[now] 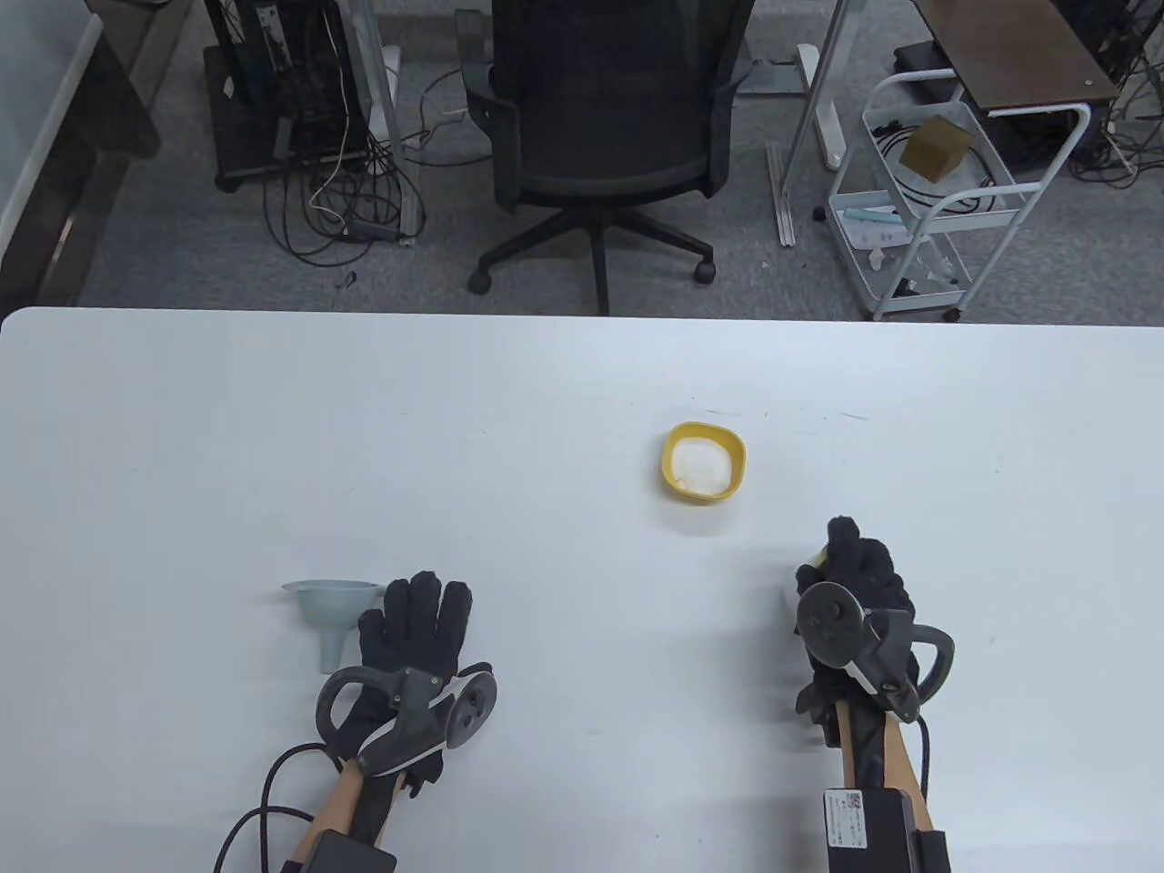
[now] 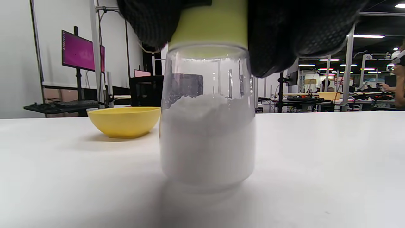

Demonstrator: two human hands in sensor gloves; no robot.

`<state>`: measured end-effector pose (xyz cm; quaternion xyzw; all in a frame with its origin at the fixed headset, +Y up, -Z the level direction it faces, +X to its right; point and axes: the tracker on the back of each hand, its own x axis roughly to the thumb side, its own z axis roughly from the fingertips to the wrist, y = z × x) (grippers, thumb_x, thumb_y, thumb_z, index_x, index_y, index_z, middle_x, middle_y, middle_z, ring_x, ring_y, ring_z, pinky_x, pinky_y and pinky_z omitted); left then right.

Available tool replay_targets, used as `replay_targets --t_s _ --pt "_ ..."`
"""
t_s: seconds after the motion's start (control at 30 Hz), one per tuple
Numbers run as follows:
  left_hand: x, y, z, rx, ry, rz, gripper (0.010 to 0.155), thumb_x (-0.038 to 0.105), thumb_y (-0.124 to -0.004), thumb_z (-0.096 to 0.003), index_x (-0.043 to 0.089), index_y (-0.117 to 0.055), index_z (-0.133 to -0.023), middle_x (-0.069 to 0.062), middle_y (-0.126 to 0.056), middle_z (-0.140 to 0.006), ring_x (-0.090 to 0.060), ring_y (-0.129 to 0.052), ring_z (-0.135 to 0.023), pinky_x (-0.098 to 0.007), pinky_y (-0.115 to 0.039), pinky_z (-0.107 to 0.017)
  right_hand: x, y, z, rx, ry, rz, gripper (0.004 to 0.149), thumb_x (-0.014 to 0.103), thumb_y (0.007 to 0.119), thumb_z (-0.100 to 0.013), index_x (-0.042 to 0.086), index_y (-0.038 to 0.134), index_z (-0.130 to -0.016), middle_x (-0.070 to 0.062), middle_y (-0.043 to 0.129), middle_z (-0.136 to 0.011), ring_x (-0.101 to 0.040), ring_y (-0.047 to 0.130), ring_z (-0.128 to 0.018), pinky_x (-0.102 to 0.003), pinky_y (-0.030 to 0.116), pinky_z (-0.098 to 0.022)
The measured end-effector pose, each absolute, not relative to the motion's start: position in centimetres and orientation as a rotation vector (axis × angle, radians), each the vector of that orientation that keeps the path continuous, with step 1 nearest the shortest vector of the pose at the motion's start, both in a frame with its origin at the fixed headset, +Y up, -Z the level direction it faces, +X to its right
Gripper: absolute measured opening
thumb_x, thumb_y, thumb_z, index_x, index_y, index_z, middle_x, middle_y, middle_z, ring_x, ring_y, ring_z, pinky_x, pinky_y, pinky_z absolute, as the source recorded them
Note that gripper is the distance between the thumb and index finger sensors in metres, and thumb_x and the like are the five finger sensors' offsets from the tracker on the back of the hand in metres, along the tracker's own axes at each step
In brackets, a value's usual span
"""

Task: Unscrew the press dispenser and pour salt into it

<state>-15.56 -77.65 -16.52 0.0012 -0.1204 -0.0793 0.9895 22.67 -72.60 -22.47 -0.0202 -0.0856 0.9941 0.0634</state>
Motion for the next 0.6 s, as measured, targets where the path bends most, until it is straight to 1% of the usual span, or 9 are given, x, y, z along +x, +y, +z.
replay_targets --t_s 0.13,0.3,0.43,0.5,0.6 --pt "-15.6 -77.6 -16.6 0.005 -0.238 -0.154 0.101 0.061 -0.068 -0.0514 0.002 -0.03 -0.124 -0.043 -0.04 -0.122 -0.066 -0.055 -0.105 -0.076 -0.056 -0.068 20.3 -71.8 -22.1 0.072 -0.279 2.976 0.07 0.029 0.065 -0.063 -0.007 0.038 -0.116 -0.046 0.058 -0.103 -0.058 0.076 -0.081 -0.07 0.065 -0.061" --pt "-15.7 -77.6 -16.6 0.009 -0.236 -0.142 0.101 0.061 -0.068 -0.0517 0.001 -0.03 -0.124 -0.043 -0.04 -0.121 -0.066 -0.055 -0.105 -0.076 -0.056 -0.068 15.8 -71.1 -21.4 0.321 -0.263 2.968 0.071 0.03 0.066 -0.063 -0.008 0.038 -0.116 -0.045 0.06 -0.103 -0.057 0.077 -0.081 -0.069 0.066 -0.061" --pt "-15.8 -77.7 -16.6 0.009 -0.234 -0.146 0.101 0.061 -0.068 -0.0517 0.001 -0.03 -0.124 -0.043 -0.04 -0.121 -0.066 -0.055 -0.105 -0.076 -0.057 -0.068 12.3 -70.9 -21.0 0.518 -0.216 2.91 0.076 0.032 0.067 -0.063 -0.014 0.035 -0.115 -0.043 0.061 -0.104 -0.055 0.078 -0.081 -0.069 0.067 -0.061" --pt "-15.8 -77.6 -16.6 0.009 -0.235 -0.148 0.101 0.061 -0.068 -0.0517 0.001 -0.03 -0.124 -0.043 -0.04 -0.121 -0.066 -0.055 -0.105 -0.076 -0.057 -0.067 11.0 -71.0 -20.9 0.58 -0.182 2.873 0.079 0.032 0.068 -0.062 -0.017 0.034 -0.114 -0.042 0.061 -0.104 -0.055 0.079 -0.082 -0.069 0.068 -0.061" --pt "-15.8 -77.7 -16.6 0.011 -0.234 -0.148 0.102 0.061 -0.068 -0.0518 0.001 -0.029 -0.124 -0.044 -0.039 -0.121 -0.066 -0.055 -0.105 -0.076 -0.057 -0.068 9.1 -71.3 -21.0 0.659 -0.102 2.796 0.082 0.032 0.07 -0.061 -0.018 0.032 -0.113 -0.039 0.062 -0.105 -0.055 0.078 -0.083 -0.069 0.067 -0.061"
